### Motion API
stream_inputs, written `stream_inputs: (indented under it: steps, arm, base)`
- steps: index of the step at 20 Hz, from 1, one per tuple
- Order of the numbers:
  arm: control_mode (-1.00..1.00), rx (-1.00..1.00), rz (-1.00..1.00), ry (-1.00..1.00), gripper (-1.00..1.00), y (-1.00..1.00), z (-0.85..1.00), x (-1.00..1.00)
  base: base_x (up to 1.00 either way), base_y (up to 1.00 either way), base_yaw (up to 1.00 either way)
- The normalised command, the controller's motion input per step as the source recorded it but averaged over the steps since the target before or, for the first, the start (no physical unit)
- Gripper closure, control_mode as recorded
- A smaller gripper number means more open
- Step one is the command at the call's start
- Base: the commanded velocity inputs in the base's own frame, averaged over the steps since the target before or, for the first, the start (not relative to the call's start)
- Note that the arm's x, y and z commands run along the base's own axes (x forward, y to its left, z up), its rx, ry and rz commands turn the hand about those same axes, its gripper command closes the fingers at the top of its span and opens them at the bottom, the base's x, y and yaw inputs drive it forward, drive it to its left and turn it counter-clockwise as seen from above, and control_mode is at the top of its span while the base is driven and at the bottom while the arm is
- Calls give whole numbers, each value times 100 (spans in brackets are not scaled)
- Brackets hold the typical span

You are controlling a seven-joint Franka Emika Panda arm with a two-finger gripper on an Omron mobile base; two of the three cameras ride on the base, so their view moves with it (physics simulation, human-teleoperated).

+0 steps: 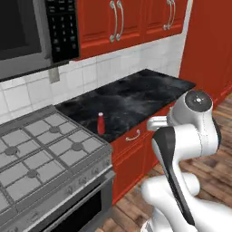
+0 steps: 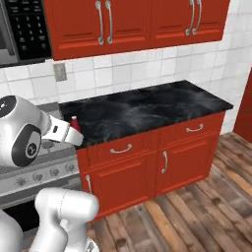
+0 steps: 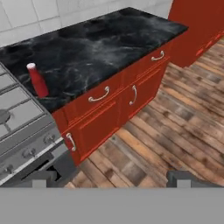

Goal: Take 2 condiments from the cabinet and move them on the counter near the stove.Make sure the condiments are lined up with each other, next to each other.

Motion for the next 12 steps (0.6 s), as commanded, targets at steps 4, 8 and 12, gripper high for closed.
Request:
stream_inputs:
  steps: [4,8,12]
  arm:
    - [100,0,0,0,-100,0,0,0]
    - [100,0,0,0,-100,0,0,0]
    - [100,0,0,0,-100,0,0,0]
  base:
    - [0,-27,-93]
    - [0,-50,-88]
    - [44,-50,-62]
